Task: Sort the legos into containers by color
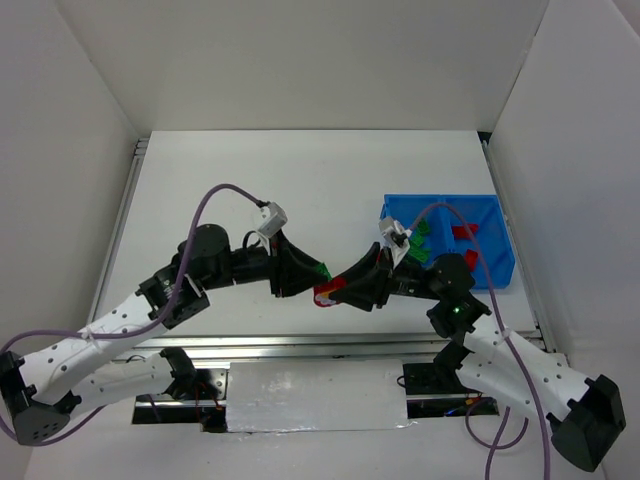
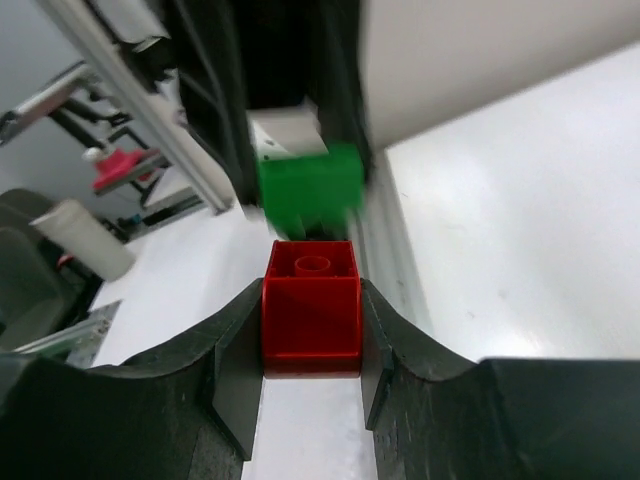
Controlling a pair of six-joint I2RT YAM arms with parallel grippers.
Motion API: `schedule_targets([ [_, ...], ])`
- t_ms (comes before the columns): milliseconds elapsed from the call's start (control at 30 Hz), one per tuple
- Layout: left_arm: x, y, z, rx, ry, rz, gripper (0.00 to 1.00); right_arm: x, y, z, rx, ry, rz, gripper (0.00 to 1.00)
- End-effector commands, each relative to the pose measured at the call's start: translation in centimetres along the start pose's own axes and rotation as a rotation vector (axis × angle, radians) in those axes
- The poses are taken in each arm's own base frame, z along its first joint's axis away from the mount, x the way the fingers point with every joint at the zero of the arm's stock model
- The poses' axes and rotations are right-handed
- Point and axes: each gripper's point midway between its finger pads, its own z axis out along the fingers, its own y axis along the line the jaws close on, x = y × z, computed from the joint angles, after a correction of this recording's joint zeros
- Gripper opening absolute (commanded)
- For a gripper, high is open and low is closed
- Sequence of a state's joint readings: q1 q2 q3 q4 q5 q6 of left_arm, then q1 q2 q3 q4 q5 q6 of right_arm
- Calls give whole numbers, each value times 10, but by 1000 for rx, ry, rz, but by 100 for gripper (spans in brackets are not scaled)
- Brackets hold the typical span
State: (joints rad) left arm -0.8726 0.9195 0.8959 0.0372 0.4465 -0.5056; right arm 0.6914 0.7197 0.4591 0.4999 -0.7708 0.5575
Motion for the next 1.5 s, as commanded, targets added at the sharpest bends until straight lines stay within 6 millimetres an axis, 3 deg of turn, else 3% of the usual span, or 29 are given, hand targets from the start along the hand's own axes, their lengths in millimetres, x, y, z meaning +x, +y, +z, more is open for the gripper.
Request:
schedule_targets([
  [0,-69,15,-25,-218,-236,17,0,21,-42,-8,104,11,53,0],
  [167,-83,18,-40,-294,-272,28,0,23,-63,-16,157,9,94,0],
  [233,-82,25,-47,-342,-280,19,0,9,-87,-25,295,-46,97,0],
  [300,-81,43,-56,-455,-299,-15,0,-17,-134,-55,633,-182,134,0],
  [367,-71,63,-62,-564,-278,-47,0,-35,-165,-101,986,-322,251,0],
  [400,-63,70,-60,-590,-254,-54,0,-52,-188,-153,1268,-477,246,0],
  [467,-51,77,-57,-608,-204,-62,0,-59,-192,-205,1530,-597,325,0],
  [500,-44,81,-52,-610,-176,-64,0,-67,-194,-249,1702,-705,310,0],
  [633,-30,83,-41,-583,-109,-62,0,-79,-199,-322,1958,-833,394,0],
  [733,-25,83,-30,-554,-69,-52,0,-88,-204,-360,2050,-908,428,4],
  [867,-21,85,-15,-523,-17,-45,0,-88,-226,-381,2089,-863,480,12],
  [1000,-28,89,8,-492,6,-28,0,-74,-255,-386,2075,-768,584,18],
  [1033,-32,87,14,-470,6,-21,0,-70,-262,-387,2075,-750,604,24],
  [1100,-48,88,32,-461,12,-5,0,-70,-266,-385,2059,-735,619,59],
  [1133,-50,87,38,-446,27,-3,0,-73,-265,-385,2061,-736,620,74],
  [1167,-55,88,45,-437,25,3,0,-77,-263,-383,2057,-742,612,80],
  [1200,-61,92,59,-429,29,12,0,-83,-259,-382,2050,-756,600,98],
  [1267,-67,93,78,-391,33,20,0,-99,-250,-378,2028,-776,575,100],
  [1300,-69,100,95,-378,46,27,0,-116,-240,-374,2002,-806,543,100],
  [1367,-69,100,117,-317,61,39,0,-126,-225,-369,1985,-821,532,100],
  [1400,-64,109,136,-303,78,43,1,-141,-209,-361,1944,-856,497,100],
  [1433,-62,113,147,-288,86,47,5,-143,-199,-357,1930,-858,489,100],
  [1467,-72,111,157,-258,66,63,8,-149,-189,-352,1909,-875,468,100],
])
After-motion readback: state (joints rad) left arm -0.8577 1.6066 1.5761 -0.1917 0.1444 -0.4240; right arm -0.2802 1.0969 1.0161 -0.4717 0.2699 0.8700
